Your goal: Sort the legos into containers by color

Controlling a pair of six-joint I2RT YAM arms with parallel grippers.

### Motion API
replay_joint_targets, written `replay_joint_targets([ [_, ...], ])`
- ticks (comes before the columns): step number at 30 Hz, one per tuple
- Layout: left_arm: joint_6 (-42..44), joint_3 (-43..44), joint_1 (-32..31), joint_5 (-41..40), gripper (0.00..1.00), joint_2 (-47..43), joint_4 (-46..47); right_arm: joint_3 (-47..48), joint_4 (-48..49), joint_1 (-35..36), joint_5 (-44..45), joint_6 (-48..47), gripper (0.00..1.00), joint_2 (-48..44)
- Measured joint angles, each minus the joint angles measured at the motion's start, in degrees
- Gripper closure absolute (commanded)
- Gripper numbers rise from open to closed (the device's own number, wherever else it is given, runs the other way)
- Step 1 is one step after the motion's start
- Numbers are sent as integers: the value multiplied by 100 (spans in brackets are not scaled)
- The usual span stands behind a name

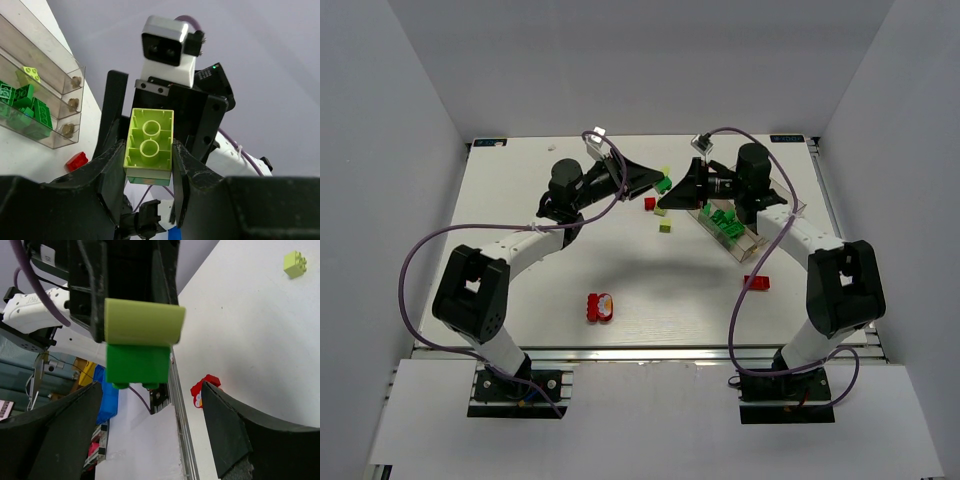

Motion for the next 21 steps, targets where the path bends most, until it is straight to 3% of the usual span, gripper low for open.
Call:
replay_joint_targets([
  [21,-46,-7,-17,105,85,4,76,326,109,-28,118,50,28,155],
])
